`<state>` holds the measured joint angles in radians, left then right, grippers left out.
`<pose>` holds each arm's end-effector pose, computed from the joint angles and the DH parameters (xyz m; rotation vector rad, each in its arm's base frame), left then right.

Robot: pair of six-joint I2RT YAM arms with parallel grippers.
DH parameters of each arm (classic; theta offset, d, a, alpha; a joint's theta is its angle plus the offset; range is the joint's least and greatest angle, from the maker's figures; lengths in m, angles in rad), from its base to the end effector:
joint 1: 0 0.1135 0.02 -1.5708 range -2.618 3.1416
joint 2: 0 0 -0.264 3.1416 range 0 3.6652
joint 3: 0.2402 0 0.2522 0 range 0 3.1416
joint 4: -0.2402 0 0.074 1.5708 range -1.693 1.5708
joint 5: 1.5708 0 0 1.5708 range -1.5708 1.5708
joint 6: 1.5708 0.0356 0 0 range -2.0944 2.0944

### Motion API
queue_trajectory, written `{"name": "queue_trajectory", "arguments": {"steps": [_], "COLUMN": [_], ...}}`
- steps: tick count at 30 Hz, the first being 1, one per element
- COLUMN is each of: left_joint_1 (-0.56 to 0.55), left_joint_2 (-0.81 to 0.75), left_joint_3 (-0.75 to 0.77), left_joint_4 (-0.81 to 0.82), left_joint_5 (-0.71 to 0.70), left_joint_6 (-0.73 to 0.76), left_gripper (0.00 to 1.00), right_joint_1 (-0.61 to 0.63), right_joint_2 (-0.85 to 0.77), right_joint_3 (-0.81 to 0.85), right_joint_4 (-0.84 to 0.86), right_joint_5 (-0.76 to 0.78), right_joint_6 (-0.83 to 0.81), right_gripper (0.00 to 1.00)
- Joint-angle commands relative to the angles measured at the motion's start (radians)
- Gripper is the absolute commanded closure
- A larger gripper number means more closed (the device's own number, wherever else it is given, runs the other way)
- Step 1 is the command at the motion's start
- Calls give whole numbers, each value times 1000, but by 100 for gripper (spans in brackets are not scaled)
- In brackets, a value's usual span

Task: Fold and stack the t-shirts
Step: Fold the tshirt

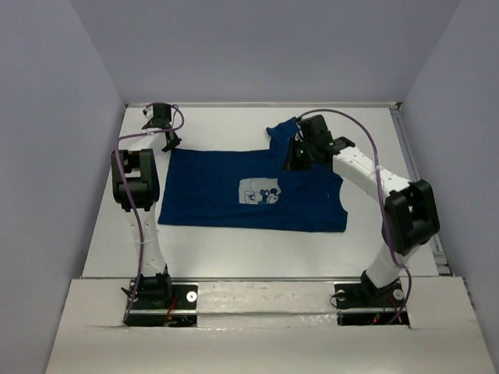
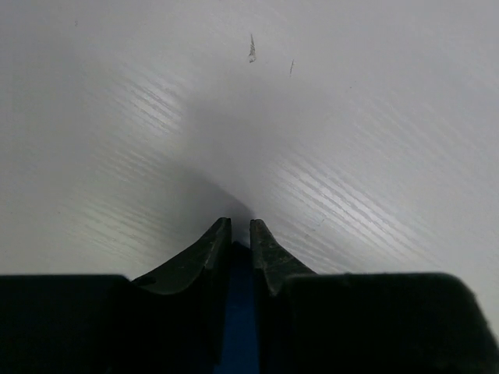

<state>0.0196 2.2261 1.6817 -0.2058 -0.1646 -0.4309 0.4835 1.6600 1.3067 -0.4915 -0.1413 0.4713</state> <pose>0.5011 0.0157 0.1729 -0.5960 2.2303 -0.0186 0.3223 0.1749 0.2663 -0.0823 2.4944 0.5922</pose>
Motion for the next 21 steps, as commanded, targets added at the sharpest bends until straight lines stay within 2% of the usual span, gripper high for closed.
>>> {"name": "queue_trajectory", "arguments": {"steps": [1,2,5,7,10,11,14,16,17,19,21], "left_joint_1": [0,0,0,0,0,0,0,0,0,0,0], "left_joint_2": [-29,-31,-34,-39,-46,-49,-60,-66,-68,-60,-54], "left_joint_3": [16,21,27,29,27,24,0,-13,-19,-13,1], "left_joint_4": [13,9,9,6,-4,-10,-7,-6,-3,-7,-15], "left_joint_5": [0,-1,0,4,4,2,0,5,7,5,0], "left_joint_6": [1,1,-3,-6,-6,-6,-9,-11,-9,-5,3], "left_gripper": [86,91,97,100,100,100,100,100,100,100,100], "right_joint_1": [-82,-112,-169,-197,-243,-264,-278,-287,-299,-310,-319], "right_joint_2": [118,150,291,406,579,625,808,901,990,1066,1126], "right_joint_3": [164,236,394,475,675,786,952,1135,1187,1306,1316], "right_joint_4": [105,113,135,145,136,127,119,107,105,110,166], "right_joint_5": [-17,-15,8,14,57,63,86,98,103,86,72], "right_joint_6": [-3,-11,-19,-16,-17,-16,-14,-5,10,62,93], "right_gripper": [88,81,70,67,62,61,54,51,48,46,45]}}
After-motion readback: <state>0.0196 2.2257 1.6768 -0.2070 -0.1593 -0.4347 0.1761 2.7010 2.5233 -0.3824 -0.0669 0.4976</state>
